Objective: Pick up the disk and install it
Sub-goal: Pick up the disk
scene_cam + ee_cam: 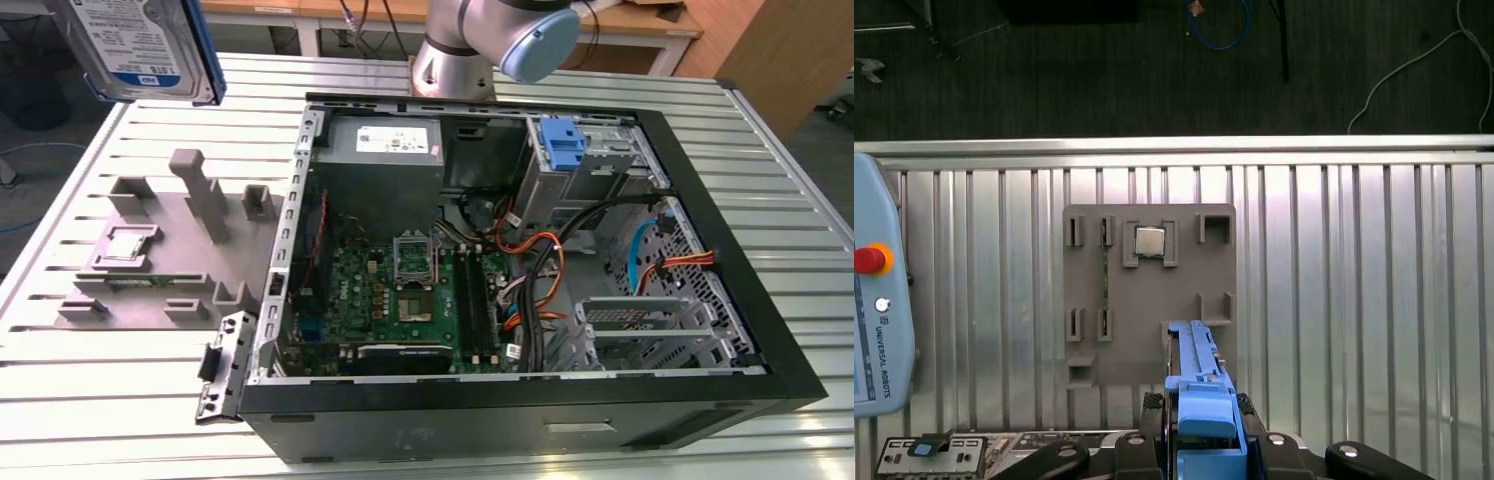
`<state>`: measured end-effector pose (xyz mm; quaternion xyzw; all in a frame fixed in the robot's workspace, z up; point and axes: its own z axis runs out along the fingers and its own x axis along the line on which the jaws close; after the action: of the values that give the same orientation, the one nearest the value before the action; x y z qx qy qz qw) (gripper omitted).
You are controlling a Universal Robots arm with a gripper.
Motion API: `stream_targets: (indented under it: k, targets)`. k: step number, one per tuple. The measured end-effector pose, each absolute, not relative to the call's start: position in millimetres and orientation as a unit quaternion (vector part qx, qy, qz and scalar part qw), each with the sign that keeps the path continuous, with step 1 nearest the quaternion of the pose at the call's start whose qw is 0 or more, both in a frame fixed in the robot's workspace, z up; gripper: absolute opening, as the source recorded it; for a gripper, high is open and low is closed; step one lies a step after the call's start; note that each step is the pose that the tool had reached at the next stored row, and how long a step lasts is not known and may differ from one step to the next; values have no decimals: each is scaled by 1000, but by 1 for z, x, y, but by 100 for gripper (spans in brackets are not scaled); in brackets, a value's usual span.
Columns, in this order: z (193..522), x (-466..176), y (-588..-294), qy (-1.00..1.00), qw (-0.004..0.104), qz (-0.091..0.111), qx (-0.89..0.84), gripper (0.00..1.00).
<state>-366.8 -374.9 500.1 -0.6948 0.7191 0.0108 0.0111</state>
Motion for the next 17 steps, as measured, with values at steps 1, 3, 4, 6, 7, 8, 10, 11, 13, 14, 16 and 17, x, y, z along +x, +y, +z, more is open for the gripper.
stream_targets:
  k: [1, 3, 4, 6, 7, 8, 10, 11, 13, 14, 16, 17]
  targets:
    - [500, -367, -375, 719, 11, 11, -695, 36]
    - [500, -366, -375, 719, 11, 11, -695, 36]
    - [500, -365, -375, 719, 11, 11, -695, 36]
    - [500, -364, -375, 719, 11, 11, -695, 36]
    - [500, -364, -376, 719, 11, 11, -695, 36]
    - [500, -364, -377, 719, 11, 11, -695, 36]
    - [500, -363, -381, 719, 11, 11, -695, 36]
    - [500, -363, -382, 719, 11, 11, -695, 36]
    - [500, -363, -384, 719, 11, 11, -695, 36]
    - [500, -362, -385, 719, 11, 11, -695, 36]
    - [500, -361, -385, 719, 11, 10, -695, 36]
    - [500, -359, -385, 719, 11, 10, -695, 36]
